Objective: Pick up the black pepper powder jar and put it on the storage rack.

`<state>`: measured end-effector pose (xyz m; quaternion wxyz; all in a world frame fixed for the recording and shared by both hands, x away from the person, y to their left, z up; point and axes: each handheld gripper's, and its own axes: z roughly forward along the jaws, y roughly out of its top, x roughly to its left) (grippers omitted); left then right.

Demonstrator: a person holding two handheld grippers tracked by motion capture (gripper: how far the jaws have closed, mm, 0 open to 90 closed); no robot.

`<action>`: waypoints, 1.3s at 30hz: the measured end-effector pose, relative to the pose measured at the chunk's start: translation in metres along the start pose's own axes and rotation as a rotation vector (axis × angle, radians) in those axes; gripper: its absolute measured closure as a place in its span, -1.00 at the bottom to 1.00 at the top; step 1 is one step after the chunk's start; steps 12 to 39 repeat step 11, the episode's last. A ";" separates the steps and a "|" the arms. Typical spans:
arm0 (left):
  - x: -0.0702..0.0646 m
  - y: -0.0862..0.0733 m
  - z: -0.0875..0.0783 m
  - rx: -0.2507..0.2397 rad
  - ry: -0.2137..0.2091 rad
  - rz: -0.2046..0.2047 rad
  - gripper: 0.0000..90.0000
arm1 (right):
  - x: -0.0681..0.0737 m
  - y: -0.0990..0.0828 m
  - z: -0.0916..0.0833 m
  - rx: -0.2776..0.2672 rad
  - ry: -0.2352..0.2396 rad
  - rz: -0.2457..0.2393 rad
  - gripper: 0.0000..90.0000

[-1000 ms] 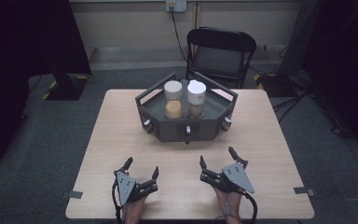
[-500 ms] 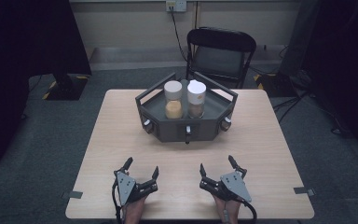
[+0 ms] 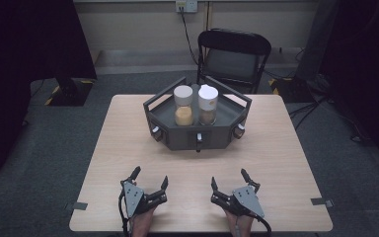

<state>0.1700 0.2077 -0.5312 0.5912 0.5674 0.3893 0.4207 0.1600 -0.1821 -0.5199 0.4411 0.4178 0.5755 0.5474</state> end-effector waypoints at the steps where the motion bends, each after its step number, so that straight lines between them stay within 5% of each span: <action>1: 0.000 0.000 0.000 0.000 0.000 0.000 -0.97 | 0.000 0.000 0.000 -0.001 -0.001 0.004 -1.00; 39: 0.000 0.000 0.000 0.000 0.000 0.000 -0.97 | -0.001 -0.003 -0.001 -0.013 -0.002 0.024 -1.00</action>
